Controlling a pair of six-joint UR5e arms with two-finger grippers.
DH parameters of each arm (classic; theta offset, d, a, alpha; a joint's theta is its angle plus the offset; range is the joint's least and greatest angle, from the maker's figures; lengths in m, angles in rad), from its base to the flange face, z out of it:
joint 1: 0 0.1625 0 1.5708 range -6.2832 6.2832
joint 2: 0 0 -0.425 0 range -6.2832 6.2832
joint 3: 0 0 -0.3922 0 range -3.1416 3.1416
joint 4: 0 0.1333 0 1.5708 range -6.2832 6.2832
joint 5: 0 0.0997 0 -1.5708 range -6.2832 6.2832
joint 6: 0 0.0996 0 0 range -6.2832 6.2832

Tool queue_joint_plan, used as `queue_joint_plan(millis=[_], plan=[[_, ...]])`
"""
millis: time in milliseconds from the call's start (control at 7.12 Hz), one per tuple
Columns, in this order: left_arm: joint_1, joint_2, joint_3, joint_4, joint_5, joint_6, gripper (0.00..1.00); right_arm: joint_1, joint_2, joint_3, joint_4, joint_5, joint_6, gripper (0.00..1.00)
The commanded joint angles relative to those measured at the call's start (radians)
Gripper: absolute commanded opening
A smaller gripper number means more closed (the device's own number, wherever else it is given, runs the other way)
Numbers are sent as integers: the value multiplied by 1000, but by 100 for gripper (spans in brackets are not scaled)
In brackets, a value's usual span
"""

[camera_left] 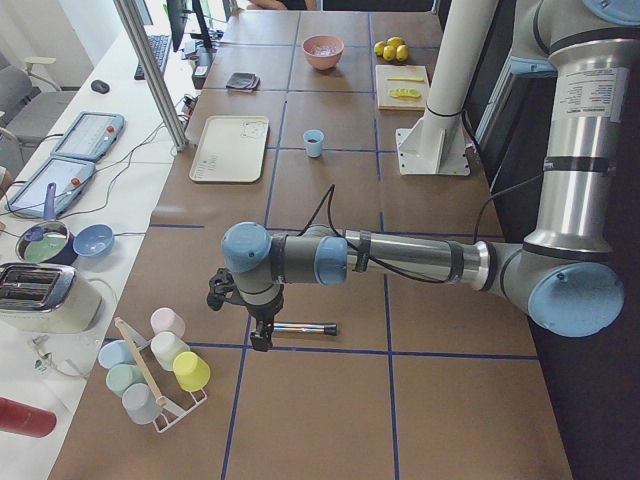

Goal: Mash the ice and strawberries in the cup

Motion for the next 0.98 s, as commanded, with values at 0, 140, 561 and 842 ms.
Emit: queue_joint_plan(millis=[0, 140, 561, 842], plan=[[-13, 16, 14, -1, -10, -2, 100, 0, 0, -27, 1, 2, 3, 100], [-13, 16, 15, -1, -12, -2, 100, 0, 0, -41, 1, 2, 1, 100], [-13, 15, 26, -7, -10, -3, 100, 0, -8, -71, 1, 9, -5, 100], [-11, 12, 26, -7, -10, -3, 100, 0, -8, -126, 2, 14, -5, 100]])
